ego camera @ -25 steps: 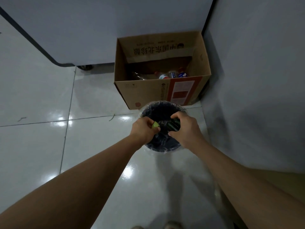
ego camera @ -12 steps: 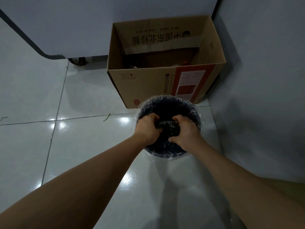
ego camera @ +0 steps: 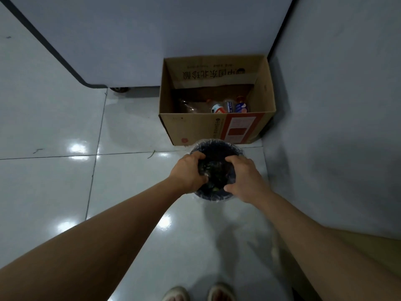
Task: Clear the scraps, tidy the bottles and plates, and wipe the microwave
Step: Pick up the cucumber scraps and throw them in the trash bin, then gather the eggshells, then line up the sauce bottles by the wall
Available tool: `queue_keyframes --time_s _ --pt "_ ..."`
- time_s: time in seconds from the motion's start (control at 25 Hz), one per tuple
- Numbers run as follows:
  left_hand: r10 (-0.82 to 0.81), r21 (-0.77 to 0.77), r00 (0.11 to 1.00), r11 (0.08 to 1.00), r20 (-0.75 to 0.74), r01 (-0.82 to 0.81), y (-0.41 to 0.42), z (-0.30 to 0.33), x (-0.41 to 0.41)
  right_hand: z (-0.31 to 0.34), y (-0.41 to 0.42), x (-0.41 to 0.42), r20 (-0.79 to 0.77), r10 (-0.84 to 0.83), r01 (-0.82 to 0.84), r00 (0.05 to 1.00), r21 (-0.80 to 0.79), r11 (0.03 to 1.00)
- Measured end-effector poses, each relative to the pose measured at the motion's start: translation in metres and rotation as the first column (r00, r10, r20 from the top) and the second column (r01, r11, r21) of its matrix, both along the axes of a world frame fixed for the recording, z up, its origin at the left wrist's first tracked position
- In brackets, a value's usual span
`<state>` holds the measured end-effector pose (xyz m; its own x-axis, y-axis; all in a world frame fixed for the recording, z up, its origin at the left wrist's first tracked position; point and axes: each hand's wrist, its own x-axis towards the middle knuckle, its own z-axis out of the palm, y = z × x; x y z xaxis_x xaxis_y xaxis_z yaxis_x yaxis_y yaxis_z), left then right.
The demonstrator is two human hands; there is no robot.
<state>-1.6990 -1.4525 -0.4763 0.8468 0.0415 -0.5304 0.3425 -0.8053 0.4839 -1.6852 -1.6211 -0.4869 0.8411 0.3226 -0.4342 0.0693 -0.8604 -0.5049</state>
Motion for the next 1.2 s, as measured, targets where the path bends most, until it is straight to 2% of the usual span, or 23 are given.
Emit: queue_keyframes --time_s 0.24,0.6,0.8,1.2 --pt "-0.024 0.045 0.998 0.999 -0.053 0.026 0.01 0.12 -0.018 0.125 0.007 -0.013 0.036 0.108 -0.105 0.994 -0.059 0.993" --pt "0.008 0.115 1.0 0.993 0.012 -0.009 0.039 0.288 -0.047 0.3 0.028 -0.028 0.063 0.213 -0.205 0.975 -0.115 0.972" --pt "0.053 0.143 0.996 0.988 0.078 -0.064 0.05 0.359 -0.063 0.368 0.042 -0.041 0.07 0.237 -0.23 0.969 -0.086 0.969" --pt "0.172 0.18 0.963 0.961 0.208 -0.211 0.078 0.493 -0.115 0.496 0.081 -0.067 0.212 0.396 -0.39 0.893 -0.072 0.918"
